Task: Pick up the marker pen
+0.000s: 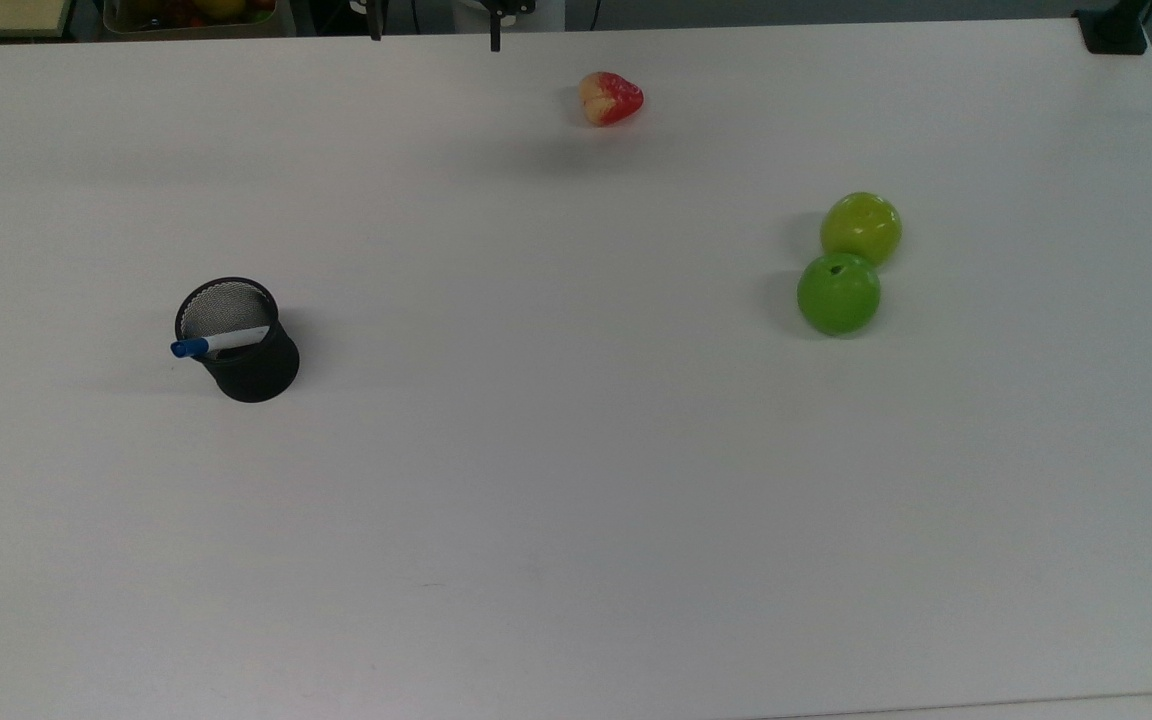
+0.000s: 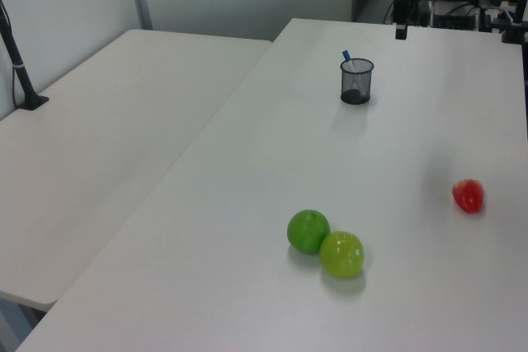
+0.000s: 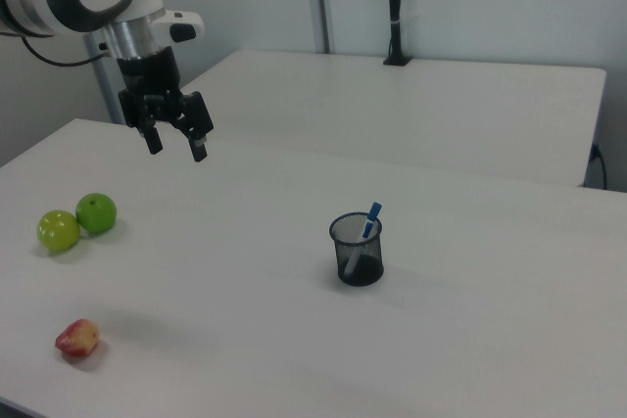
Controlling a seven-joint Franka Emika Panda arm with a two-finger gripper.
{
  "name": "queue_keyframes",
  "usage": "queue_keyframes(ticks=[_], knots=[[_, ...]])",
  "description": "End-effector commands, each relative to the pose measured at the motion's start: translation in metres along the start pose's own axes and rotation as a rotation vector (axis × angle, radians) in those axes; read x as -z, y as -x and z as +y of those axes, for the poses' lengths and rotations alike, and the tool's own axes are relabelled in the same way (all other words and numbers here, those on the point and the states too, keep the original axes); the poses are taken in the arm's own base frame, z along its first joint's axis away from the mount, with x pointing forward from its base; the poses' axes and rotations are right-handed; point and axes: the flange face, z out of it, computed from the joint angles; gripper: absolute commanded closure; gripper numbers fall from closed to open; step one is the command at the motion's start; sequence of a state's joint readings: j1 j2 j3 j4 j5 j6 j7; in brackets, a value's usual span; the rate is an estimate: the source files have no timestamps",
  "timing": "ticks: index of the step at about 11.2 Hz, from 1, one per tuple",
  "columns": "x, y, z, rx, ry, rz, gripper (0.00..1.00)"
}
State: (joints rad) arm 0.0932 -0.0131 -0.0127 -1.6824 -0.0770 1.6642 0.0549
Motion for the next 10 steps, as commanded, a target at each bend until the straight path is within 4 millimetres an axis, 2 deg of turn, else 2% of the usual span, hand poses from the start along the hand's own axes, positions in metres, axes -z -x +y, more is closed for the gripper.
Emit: queue_keyframes(ticks=[1,2,4,8,10], knots=[[0.001,0.001,0.002,0.015,-0.021,0.010,0.00],[0.000,0.001,0.002,0.016,-0.021,0.008,0.00],[0.000,0.000,0.014,-0.004,-0.021,0.007,0.00],[-0.011,-0.003,0.058,-0.077,-0.010,-0.009,0.00],[-0.018,-0.003,0.092,-0.119,-0.005,-0.017,0.00]])
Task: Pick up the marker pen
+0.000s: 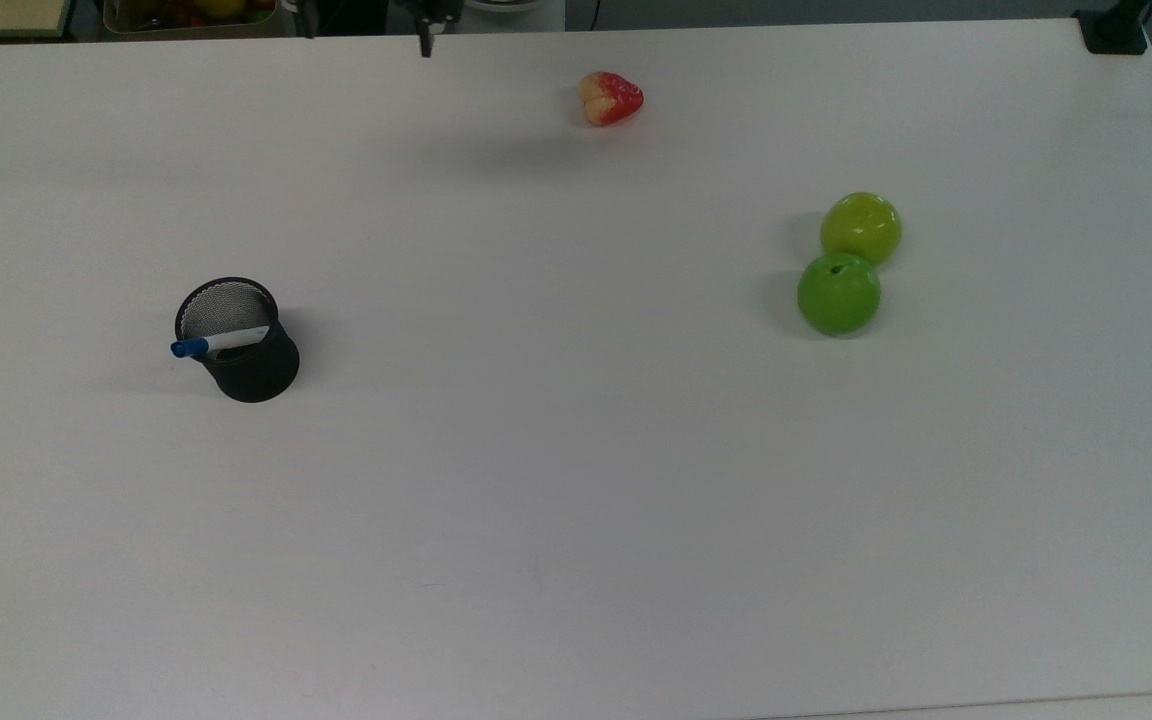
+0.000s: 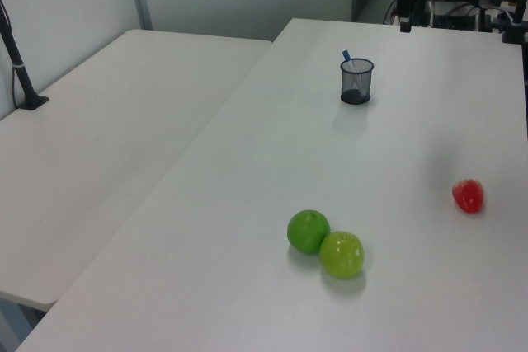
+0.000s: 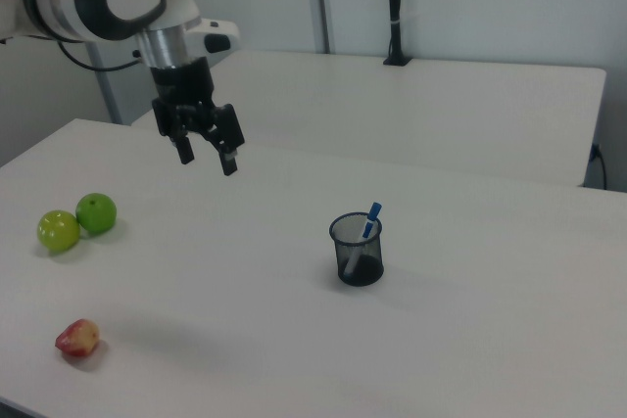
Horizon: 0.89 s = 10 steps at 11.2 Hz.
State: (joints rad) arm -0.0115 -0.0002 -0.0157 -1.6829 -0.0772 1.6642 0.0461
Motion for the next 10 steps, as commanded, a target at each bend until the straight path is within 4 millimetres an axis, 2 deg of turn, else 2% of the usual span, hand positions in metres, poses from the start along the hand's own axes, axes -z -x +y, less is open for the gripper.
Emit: queue_keyframes(ticks=[1,3,6,10], knots=[[-0.010,-0.005,0.047,-0.043,-0.003,0.001,0.00],[-0.014,-0.013,0.076,-0.046,0.001,0.014,0.00],[-0.027,-0.037,0.103,-0.082,0.012,0.115,0.00],[-0.066,-0.080,0.115,-0.106,0.027,0.252,0.00]])
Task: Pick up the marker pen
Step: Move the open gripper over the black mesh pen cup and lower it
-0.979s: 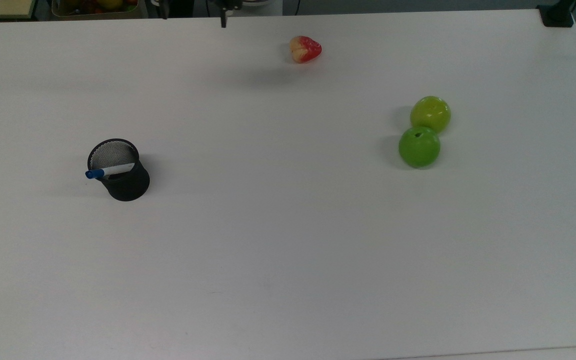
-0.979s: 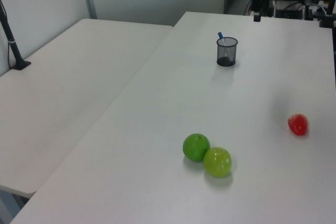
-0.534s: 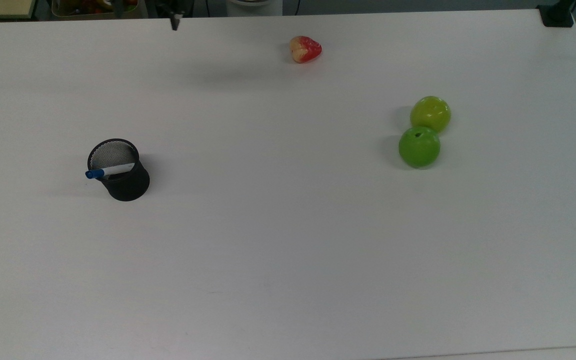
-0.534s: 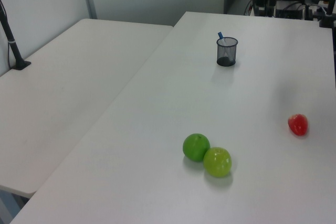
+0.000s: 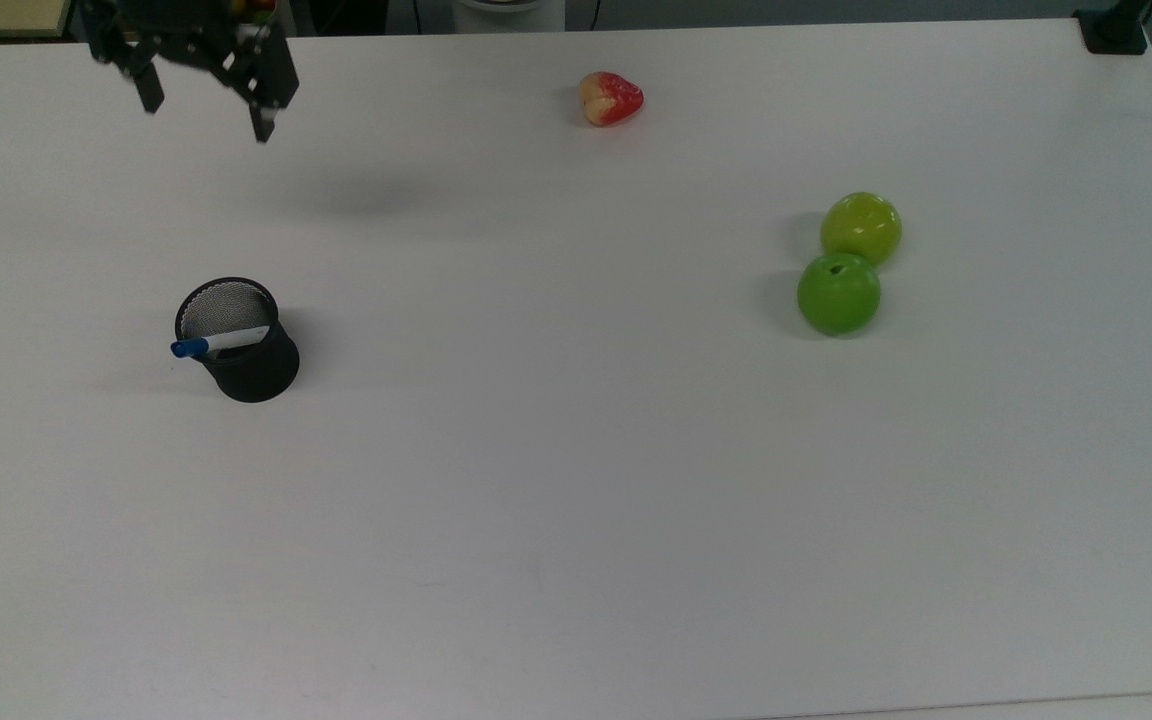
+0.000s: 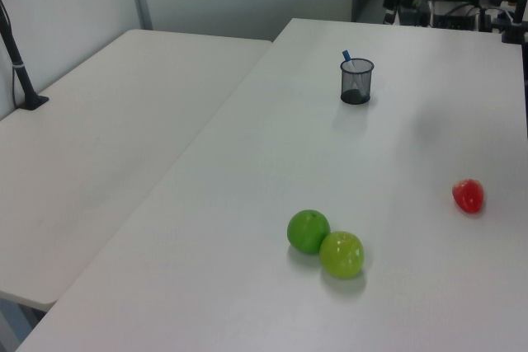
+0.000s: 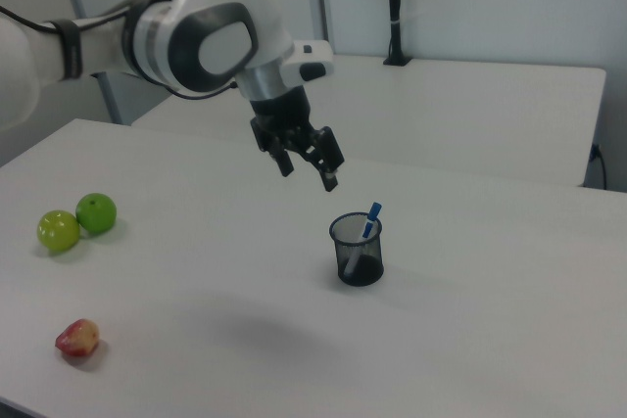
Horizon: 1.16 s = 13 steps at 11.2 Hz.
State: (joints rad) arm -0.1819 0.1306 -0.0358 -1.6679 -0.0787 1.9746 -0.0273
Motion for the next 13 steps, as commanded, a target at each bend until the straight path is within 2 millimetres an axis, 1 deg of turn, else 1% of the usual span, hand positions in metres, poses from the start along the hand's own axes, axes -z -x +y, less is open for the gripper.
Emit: queue_keyframes(ticks=[1,2,3,7,9,10,11,12,13], knots=[[-0.037,-0.029,0.010,-0.009,0.010,0.099,0.00],[-0.050,-0.036,0.015,-0.016,0.012,0.134,0.00],[-0.059,-0.042,0.015,-0.021,0.014,0.171,0.00],[-0.109,-0.058,0.009,-0.031,0.013,0.239,0.00],[-0.127,-0.063,0.008,-0.029,0.013,0.277,0.00],[-0.135,-0.064,0.009,-0.029,0.014,0.287,0.07],[-0.141,-0.065,0.008,-0.027,0.015,0.291,0.16],[-0.144,-0.065,0.007,-0.024,0.015,0.293,0.23],[-0.144,-0.065,0.006,-0.024,0.014,0.293,0.28]])
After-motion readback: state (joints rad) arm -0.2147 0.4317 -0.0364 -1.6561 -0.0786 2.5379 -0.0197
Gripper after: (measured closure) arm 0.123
